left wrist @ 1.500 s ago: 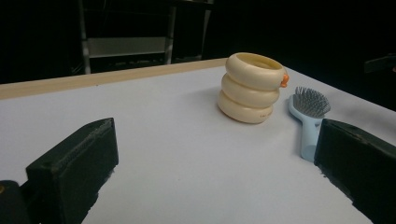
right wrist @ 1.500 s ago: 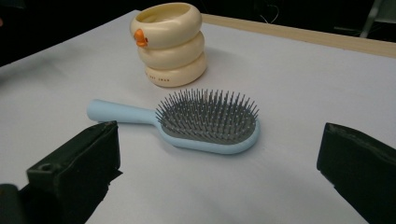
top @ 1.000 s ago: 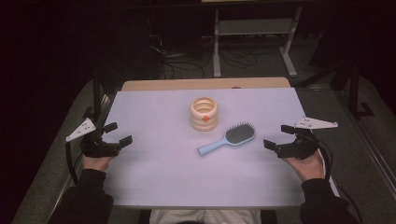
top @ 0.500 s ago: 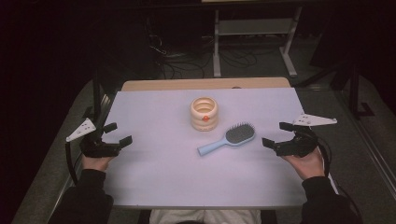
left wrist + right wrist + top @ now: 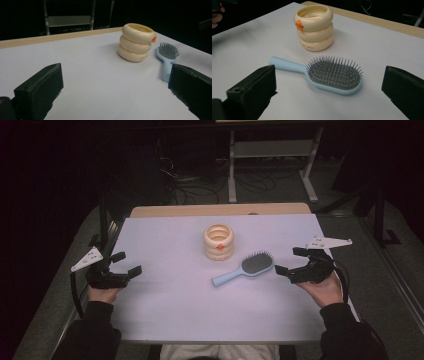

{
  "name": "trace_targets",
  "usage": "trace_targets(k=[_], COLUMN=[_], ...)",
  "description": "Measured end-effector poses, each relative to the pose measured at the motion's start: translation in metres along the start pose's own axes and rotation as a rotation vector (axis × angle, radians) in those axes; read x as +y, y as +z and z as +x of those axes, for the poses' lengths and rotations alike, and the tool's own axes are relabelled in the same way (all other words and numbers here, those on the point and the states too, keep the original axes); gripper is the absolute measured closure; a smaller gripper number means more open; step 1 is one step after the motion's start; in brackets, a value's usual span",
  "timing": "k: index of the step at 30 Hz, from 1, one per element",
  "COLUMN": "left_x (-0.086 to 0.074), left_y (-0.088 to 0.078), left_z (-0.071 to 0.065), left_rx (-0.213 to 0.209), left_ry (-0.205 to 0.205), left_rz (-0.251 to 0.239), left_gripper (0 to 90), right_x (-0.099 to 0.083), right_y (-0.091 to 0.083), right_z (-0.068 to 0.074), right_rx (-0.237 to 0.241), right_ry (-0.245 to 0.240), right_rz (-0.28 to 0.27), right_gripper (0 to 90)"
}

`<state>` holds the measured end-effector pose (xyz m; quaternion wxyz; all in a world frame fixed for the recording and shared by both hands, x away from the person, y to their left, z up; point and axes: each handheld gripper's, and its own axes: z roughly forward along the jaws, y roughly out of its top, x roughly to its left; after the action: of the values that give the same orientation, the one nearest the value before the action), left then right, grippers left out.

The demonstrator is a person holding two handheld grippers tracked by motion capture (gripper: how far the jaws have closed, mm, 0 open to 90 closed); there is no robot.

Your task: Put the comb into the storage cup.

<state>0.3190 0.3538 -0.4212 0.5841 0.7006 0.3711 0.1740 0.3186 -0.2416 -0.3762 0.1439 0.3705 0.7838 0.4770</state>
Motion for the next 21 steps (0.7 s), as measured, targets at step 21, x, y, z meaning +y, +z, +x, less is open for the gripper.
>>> trace_targets(k=[21], left_x=[0.0], left_y=[-0.001], left_z=[0.0], left_rx=[-0.003], left_ry=[0.0], left_rz=[-0.009], left_gripper=[0.0], right_x=[0.028], right_y=[0.027], right_z=[0.019], right_rx=[0.082], right_ry=[-0.062], right_rz=[0.057], right_gripper=[0.0])
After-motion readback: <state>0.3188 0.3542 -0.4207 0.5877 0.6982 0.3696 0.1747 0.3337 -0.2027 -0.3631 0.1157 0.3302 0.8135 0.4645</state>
